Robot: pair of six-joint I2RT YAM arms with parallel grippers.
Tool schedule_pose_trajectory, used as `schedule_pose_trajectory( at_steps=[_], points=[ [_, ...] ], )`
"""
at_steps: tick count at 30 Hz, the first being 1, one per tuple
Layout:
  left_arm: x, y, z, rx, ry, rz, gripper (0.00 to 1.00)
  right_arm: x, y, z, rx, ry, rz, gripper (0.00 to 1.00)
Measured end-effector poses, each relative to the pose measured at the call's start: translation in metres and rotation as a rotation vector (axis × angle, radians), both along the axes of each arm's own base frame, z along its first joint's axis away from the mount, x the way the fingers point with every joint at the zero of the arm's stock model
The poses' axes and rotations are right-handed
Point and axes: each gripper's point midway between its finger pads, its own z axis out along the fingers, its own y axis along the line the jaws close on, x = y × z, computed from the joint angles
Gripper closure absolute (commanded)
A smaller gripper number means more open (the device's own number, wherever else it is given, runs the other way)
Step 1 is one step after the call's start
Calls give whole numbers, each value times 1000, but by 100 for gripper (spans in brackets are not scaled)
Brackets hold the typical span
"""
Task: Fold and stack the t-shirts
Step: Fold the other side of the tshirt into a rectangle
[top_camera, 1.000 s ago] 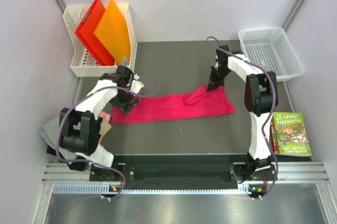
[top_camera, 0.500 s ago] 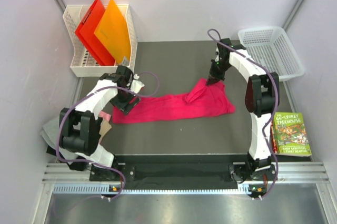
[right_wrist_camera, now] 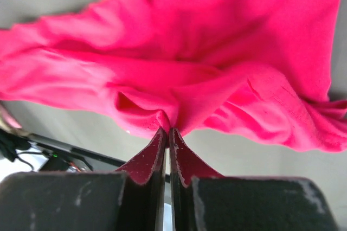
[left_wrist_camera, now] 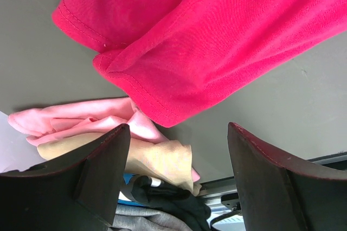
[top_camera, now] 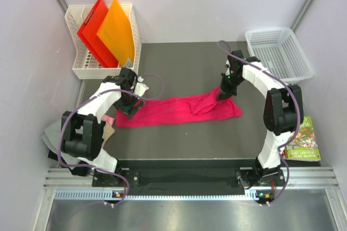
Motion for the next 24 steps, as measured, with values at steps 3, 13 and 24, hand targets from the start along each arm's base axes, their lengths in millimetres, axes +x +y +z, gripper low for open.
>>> schedule_pose_trajectory(
  at_steps=[3, 13, 24],
  points=[
    [0, 0, 0, -1, 0, -1, 23, -18, -3, -20, -14, 57, 2, 97],
    [-3, 0, 1, -2, -6, -1, 23, -32, 5, -30, -23, 87, 32, 94],
    [-8, 2, 2, -2, -7, -1, 23, -22, 7, -20, -21, 53, 28, 95]
  ],
)
